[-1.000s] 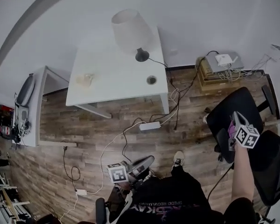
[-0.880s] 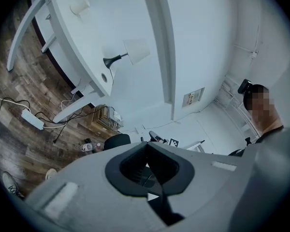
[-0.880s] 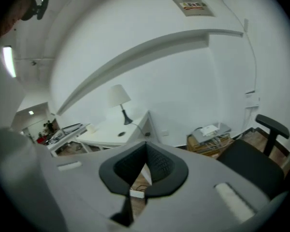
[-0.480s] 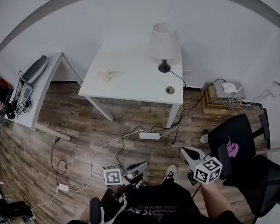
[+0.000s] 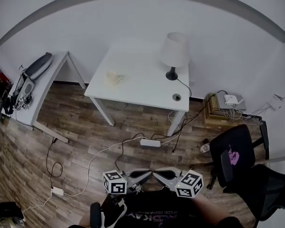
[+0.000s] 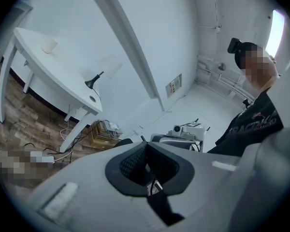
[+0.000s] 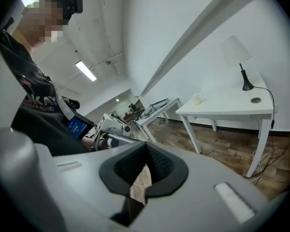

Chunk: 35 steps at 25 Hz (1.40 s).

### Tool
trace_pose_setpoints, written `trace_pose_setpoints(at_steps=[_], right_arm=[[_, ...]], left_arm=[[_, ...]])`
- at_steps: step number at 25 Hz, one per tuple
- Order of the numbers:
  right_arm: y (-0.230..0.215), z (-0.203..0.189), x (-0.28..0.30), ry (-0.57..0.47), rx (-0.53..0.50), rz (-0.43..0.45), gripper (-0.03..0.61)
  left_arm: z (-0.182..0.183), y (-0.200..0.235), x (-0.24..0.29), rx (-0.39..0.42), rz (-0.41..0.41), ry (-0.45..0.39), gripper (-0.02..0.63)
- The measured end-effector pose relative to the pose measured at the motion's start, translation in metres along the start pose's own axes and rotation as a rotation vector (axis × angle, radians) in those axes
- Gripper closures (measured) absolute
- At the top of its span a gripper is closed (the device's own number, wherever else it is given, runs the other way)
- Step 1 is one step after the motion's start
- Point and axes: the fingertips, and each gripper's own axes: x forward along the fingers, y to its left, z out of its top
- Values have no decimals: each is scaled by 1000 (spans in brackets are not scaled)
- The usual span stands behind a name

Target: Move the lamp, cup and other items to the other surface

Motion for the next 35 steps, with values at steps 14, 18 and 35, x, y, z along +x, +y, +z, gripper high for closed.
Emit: trace_pose_setpoints(at_steps=[14, 18, 35], right_arm=[[30, -6, 36, -53, 18, 45, 574], [45, -7, 42, -63, -15, 99, 574], [81, -19, 32, -65, -62, 169, 574]], left_arm=[[-11, -6, -51, 19, -62, 29, 621], [-13, -10, -65, 92, -90, 43, 621], [-33, -40, -80, 175, -152, 66, 621]])
